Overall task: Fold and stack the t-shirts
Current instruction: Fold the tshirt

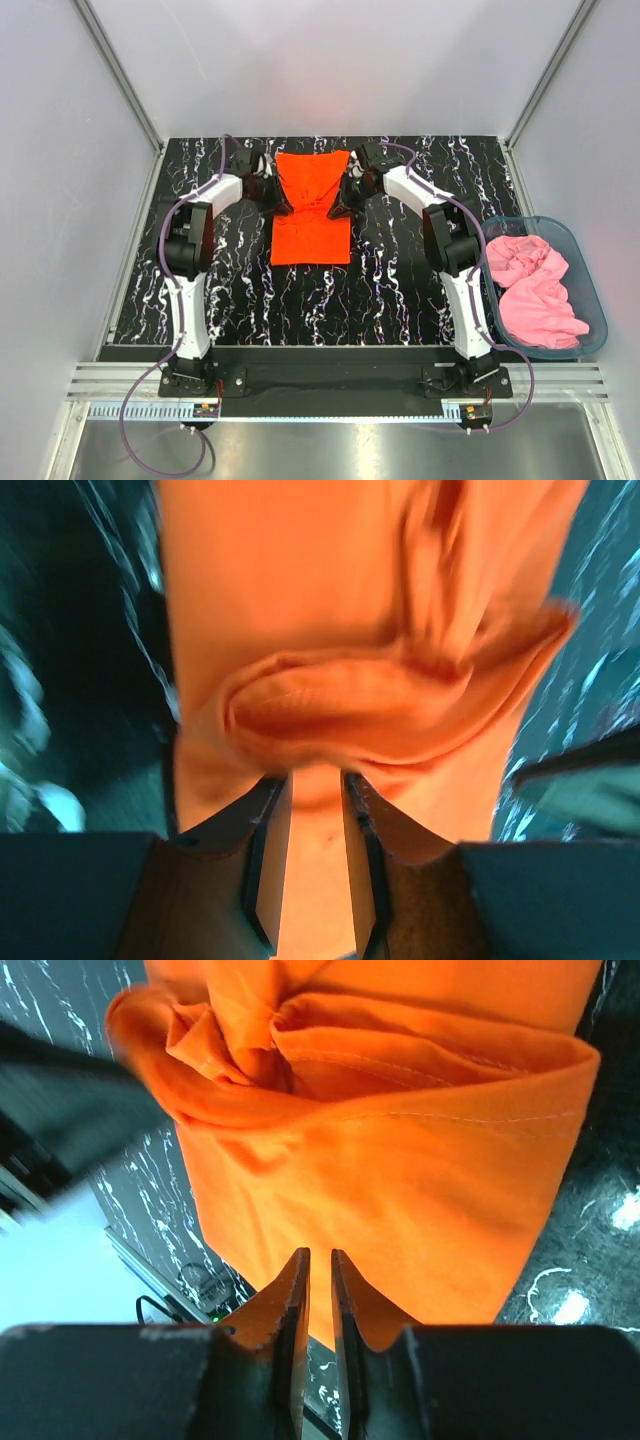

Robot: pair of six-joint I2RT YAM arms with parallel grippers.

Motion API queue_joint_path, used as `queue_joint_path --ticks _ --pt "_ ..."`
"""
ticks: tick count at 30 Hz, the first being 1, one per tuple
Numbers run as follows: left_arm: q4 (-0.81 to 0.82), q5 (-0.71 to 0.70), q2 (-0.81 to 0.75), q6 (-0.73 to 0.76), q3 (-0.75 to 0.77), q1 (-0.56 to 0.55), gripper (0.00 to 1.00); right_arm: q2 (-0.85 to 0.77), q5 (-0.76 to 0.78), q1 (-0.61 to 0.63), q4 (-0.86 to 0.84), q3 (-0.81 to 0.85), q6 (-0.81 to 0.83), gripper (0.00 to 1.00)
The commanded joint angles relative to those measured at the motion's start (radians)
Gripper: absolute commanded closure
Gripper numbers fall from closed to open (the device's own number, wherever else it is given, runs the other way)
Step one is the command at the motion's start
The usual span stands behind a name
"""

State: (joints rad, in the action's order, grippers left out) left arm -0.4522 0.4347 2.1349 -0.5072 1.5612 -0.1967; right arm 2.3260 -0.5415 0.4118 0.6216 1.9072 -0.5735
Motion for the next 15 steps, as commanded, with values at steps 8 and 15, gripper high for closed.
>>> queue_joint_path --ticks 8,15 --pt "-0.023 0.084 0.172 -0.042 0.365 0.052 0.67 0.016 -0.041 -0.037 -0.039 0.108 -0.029 0.79" --pt "0.058 0.044 -0.146 -0.079 0.055 0.025 0.65 0.053 -0.141 -0.074 -0.042 0.119 0.001 0.69"
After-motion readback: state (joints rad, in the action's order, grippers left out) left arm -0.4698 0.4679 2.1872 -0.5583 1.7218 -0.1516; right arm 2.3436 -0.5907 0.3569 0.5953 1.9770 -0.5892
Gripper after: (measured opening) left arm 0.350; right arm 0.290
